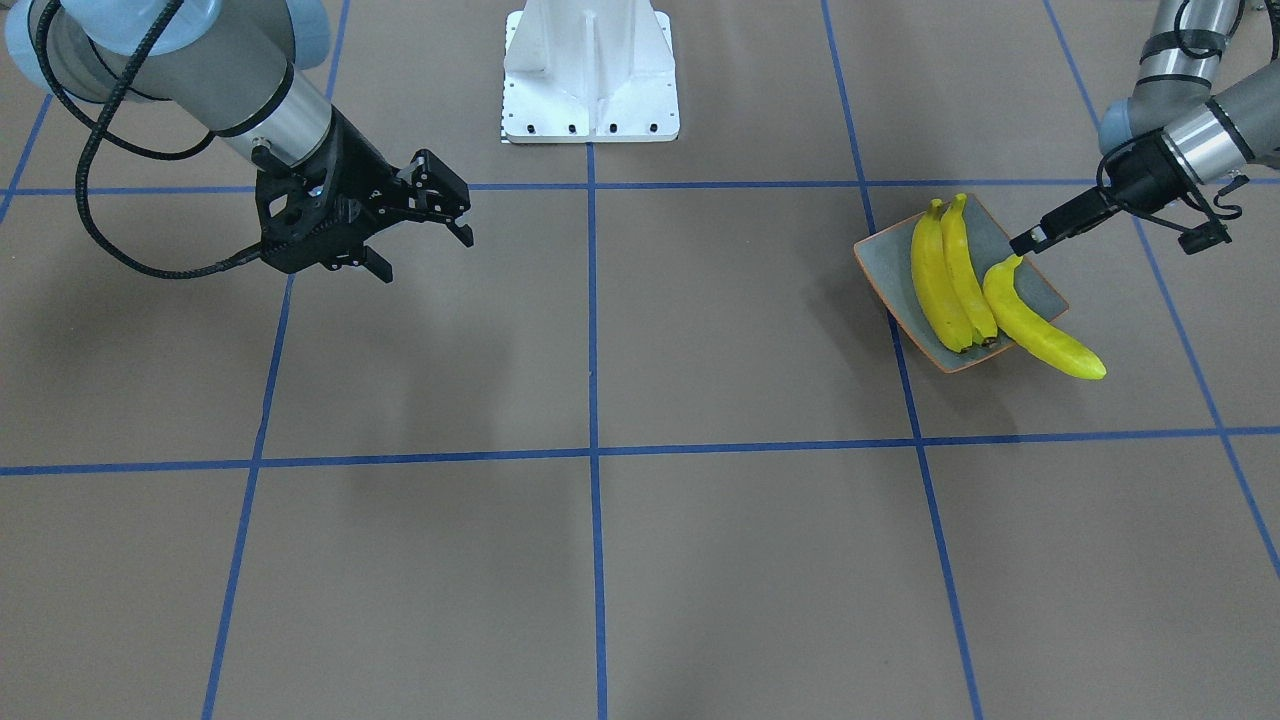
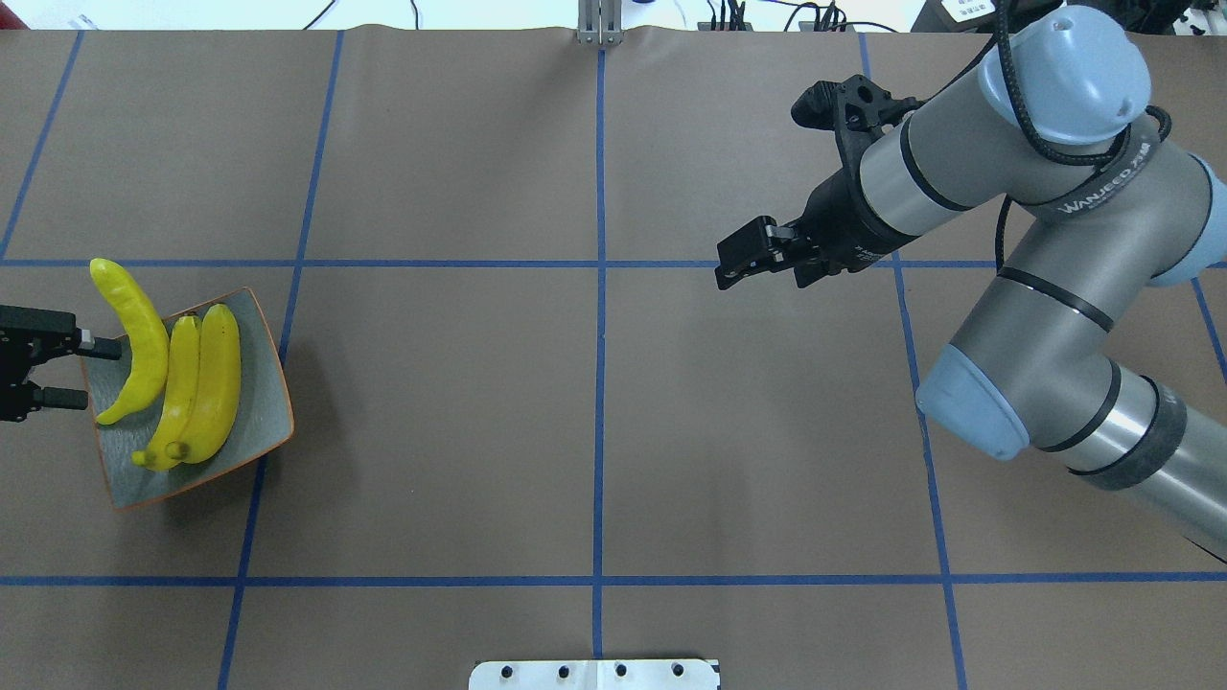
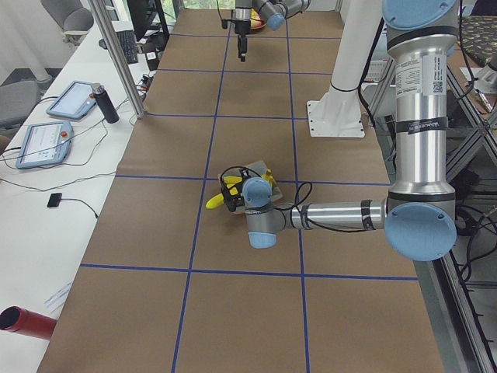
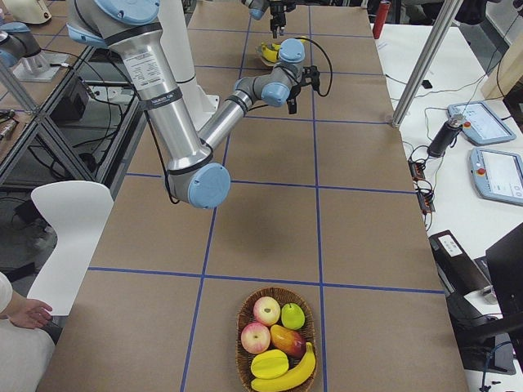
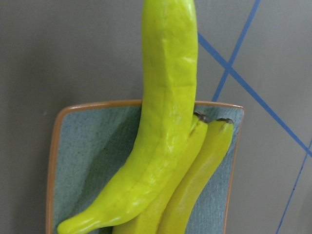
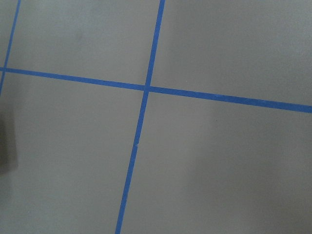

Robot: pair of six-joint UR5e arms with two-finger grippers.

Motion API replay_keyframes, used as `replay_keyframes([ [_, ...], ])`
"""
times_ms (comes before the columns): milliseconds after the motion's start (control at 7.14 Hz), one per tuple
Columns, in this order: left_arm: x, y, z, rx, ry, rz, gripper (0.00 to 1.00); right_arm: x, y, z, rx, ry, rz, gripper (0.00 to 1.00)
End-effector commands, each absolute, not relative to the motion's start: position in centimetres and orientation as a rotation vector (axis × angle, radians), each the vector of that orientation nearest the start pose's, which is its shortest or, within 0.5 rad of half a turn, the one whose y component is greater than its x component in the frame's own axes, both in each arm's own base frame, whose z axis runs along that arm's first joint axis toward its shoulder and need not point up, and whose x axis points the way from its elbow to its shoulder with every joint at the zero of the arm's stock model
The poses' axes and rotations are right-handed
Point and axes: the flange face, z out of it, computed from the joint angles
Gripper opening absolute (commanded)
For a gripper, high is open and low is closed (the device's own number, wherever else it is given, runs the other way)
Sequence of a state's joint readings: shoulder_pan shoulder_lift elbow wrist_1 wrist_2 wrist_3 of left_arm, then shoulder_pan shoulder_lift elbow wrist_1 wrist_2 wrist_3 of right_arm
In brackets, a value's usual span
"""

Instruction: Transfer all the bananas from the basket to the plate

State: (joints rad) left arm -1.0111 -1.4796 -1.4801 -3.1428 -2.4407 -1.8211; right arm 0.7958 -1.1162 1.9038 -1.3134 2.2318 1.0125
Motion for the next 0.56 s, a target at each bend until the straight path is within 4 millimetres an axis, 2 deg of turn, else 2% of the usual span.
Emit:
replay_keyframes([
  [0,17.9,-39.0,54.0,-0.188,1.492,-0.371,1.0,-34.2,-47.6,22.1,0.17,-1.148,-0.114,1.0],
  [140,17.0,-39.4,52.4,-0.21,1.497,-0.357,1.0,-32.8,-48.7,22.6,0.176,-1.142,-0.094,1.0],
  [280,16.4,-41.9,49.9,-0.185,1.503,-0.383,1.0,-31.0,-49.7,24.5,0.2,-1.112,-0.095,1.0],
  [420,16.5,-44.0,47.9,-0.18,1.503,-0.393,1.0,-28.2,-51.7,27.3,0.249,-1.063,-0.127,1.0],
])
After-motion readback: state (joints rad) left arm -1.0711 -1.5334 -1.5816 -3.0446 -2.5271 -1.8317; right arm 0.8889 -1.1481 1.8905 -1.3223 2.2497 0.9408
